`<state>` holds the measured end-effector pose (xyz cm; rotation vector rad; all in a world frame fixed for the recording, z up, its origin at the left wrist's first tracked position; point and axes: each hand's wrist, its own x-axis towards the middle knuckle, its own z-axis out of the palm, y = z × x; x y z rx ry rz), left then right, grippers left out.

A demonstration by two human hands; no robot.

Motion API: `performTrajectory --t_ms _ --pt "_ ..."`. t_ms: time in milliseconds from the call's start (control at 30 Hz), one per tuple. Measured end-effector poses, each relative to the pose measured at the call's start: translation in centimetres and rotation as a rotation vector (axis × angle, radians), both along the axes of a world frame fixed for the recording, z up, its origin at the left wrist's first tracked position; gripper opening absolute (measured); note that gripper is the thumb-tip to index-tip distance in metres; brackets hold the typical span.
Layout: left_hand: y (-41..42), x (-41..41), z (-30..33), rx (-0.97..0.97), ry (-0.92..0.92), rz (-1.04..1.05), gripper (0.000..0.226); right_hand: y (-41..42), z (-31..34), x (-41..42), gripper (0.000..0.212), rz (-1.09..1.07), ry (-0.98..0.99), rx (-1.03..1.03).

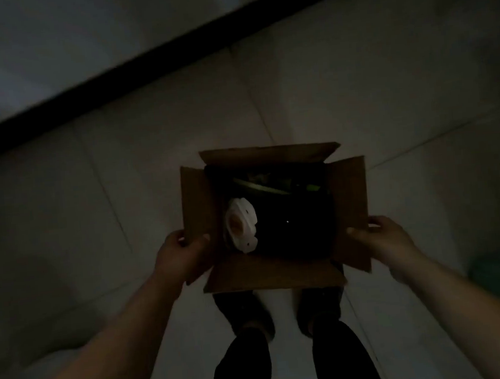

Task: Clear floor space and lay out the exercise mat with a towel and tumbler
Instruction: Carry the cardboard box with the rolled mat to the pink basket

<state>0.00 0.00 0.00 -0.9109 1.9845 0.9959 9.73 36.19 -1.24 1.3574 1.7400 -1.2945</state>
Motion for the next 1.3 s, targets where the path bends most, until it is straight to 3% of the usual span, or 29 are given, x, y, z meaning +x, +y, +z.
performTrajectory --t_ms 100,233,467,667,900,1067,1300 --pt "0.2 -0.4 -2.9 0.023 0.018 0.019 0.044 0.1 -2.8 -0.3 0.025 0.055 0.024 -0.012" --pt "0.6 -0.2 -4.9 0.010 0.070 -0.028 0.027 -0.4 -4.9 -0.1 0.004 -0.007 0.045 -0.007" --pt "0.5 0.3 -4.6 0.044 0.111 -0.080 0.024 -1.2 -5.0 -0.2 0.013 0.031 0.063 0.061" --pt "0.4 0.7 -1.4 0.027 0.057 -0.051 0.023 -1.3 -1.7 -2.8 0.014 0.242 0.061 0.150" --pt "-2.0 2.3 8.5 -0.006 -0.072 0.037 0.029 -2.5 7.9 -4.8 0.025 0.436 0.006 0.161" --pt "-4.5 4.3 18.2 0.045 -0.174 0.272 0.031 -4.9 17.1 -5.9 0.032 0.560 -0.042 0.253" --pt "-9.1 7.9 33.4 0.121 -0.069 0.430 0.026 -10.2 33.2 -8.5 0.023 0.662 0.013 0.264"
